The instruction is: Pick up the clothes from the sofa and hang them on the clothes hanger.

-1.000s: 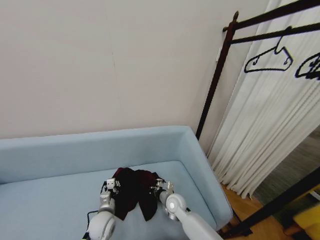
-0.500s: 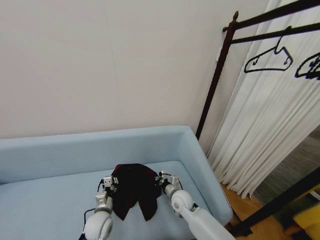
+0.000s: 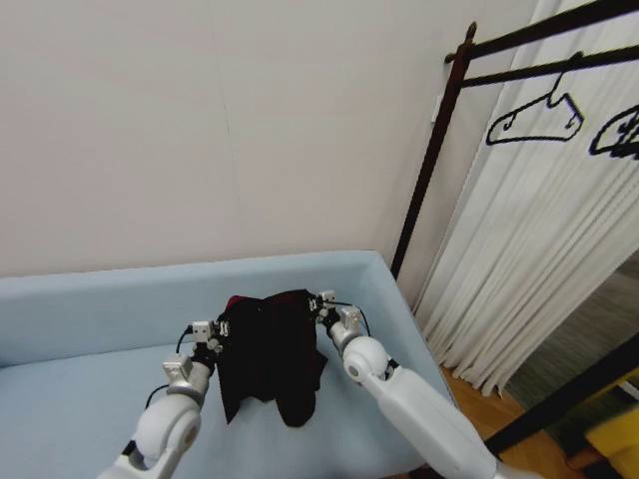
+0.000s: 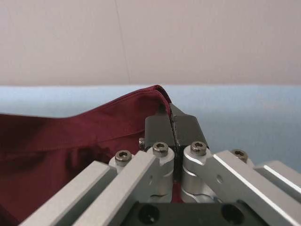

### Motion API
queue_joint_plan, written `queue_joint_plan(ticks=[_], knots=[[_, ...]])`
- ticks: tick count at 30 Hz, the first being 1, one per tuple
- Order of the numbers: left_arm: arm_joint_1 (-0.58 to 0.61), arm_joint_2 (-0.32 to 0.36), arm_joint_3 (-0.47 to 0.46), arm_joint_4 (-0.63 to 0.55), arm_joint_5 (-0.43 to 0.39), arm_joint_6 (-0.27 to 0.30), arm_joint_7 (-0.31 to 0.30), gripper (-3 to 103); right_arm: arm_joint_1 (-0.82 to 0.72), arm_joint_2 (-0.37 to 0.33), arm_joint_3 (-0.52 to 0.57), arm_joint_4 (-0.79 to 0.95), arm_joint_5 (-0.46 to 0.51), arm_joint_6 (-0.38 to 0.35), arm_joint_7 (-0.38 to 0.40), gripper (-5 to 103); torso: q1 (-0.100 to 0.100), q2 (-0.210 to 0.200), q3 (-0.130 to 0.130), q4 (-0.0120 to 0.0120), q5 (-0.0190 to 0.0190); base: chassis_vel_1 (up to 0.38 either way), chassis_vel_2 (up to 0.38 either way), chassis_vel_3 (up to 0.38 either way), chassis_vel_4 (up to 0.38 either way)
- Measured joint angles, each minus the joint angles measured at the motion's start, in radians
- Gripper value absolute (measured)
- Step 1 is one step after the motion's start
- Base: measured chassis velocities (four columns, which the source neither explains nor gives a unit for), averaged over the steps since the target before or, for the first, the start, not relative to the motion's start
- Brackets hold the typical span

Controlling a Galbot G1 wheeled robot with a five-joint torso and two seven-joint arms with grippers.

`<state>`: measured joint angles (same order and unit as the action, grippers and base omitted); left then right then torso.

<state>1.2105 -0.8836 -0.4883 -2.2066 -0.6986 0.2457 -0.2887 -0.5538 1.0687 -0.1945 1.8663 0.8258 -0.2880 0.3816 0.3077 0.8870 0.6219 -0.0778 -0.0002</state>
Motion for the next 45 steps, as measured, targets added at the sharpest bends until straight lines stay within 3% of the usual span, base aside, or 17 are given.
queue_joint_plan(ticks=[5,12,22,37,45], knots=[[-0.137,0.131,-0.028,-0.054,-0.156,0.051,-0.042,0,0.089,-0.057,-0.006,0.078,0.095,-0.023,0.030,0,0.000,0.000,0.000,-0.0002,0.0001,0.000,0.000,0.000,0.000],[-0.304,0.246,-0.030,-0.032,-0.284,0.094,-0.058,0,0.248,-0.099,0.020,0.101,0.183,-0.043,0.037,0,0.000,0.000,0.000,-0.0002,0.0002,0.000,0.000,0.000,0.000],[-0.447,0.307,-0.020,0.034,-0.357,0.122,-0.070,0,0.389,-0.118,0.035,0.074,0.238,-0.057,0.032,0,0.000,0.000,0.000,-0.0001,0.0002,0.000,0.000,0.000,0.000],[-0.506,0.360,-0.022,0.043,-0.404,0.153,-0.078,0,0.403,-0.138,0.052,0.071,0.248,-0.060,0.027,0,0.000,0.000,0.000,0.0000,0.0002,0.000,0.000,0.000,0.000],[-0.578,0.419,-0.009,0.056,-0.484,0.192,-0.083,0,0.395,-0.146,0.056,0.073,0.253,-0.066,0.028,0,0.000,0.000,0.000,0.0001,0.0003,0.000,0.000,0.000,0.000]])
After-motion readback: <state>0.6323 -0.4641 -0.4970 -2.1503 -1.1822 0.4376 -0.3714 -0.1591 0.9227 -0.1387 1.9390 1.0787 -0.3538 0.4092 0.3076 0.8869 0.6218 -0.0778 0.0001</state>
